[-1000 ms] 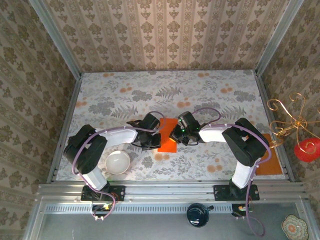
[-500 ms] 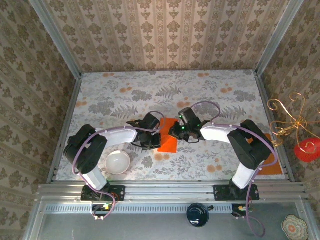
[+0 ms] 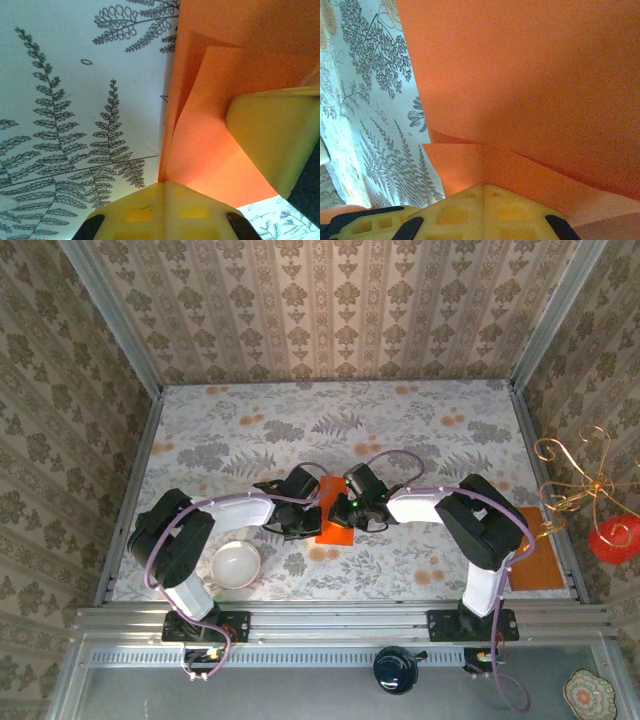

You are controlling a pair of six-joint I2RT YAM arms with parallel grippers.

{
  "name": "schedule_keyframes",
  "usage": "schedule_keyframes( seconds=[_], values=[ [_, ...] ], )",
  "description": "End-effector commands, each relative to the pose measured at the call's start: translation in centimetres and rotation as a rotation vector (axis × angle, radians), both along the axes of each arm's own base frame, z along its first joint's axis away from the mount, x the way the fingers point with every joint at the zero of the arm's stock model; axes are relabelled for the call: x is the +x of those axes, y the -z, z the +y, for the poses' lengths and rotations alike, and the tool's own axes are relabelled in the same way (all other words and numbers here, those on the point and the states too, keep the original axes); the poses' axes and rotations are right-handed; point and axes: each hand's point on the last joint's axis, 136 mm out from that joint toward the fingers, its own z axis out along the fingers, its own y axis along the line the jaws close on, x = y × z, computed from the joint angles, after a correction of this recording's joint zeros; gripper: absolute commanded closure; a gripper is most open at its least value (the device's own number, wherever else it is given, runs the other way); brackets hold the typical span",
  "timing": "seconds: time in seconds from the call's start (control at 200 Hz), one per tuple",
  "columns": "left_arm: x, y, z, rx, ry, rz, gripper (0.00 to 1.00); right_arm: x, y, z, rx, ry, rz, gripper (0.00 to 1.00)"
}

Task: Fold a paper plane with a square sheet of paper (pick it up from the middle)
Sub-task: Fold the triangle a second time at the center of the table.

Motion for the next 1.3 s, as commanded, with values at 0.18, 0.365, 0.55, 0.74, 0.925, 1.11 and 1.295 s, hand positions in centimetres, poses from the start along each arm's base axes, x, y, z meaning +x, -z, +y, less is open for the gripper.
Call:
schedule_keyframes(
  seconds=[0.18, 0.365, 0.55, 0.74, 0.925, 1.11, 1.295],
  values=[
    [0.4, -2.7, -1.3, -0.134, 0.019, -0.071, 0.98, -1.5, 4.2, -3.6, -0.142, 0.101, 0.108, 0.95],
    [-0.4, -1.2, -2.6, -0.185, 0.032, 0.015, 0.97, -1.8, 4.7, -3.6, -0.131, 0.120, 0.130, 0.95],
    [-0.2, -0.1, -2.6, -0.170, 0.028, 0.039, 0.97, -2.0, 4.9, -3.9, -0.129, 0.126, 0.140, 0.96],
    [0.0, 1.1, -1.4, -0.140, -0.014, 0.056, 0.98, -2.2, 5.1, -4.2, -0.139, 0.133, 0.148, 0.96],
    [-1.3, 2.2, -0.3, -0.094, 0.000, 0.095, 0.98, -2.9, 6.2, -5.1, -0.192, 0.130, 0.183, 0.96],
    [-3.1, 2.9, 1.8, -0.022, 0.032, 0.142, 0.99, -4.3, 7.8, -6.9, -0.270, 0.123, 0.232, 0.97],
    [-4.3, 2.6, 3.6, 0.010, 0.044, 0.168, 0.99, -5.2, 9.0, -8.5, -0.315, 0.125, 0.259, 0.97]
  ],
)
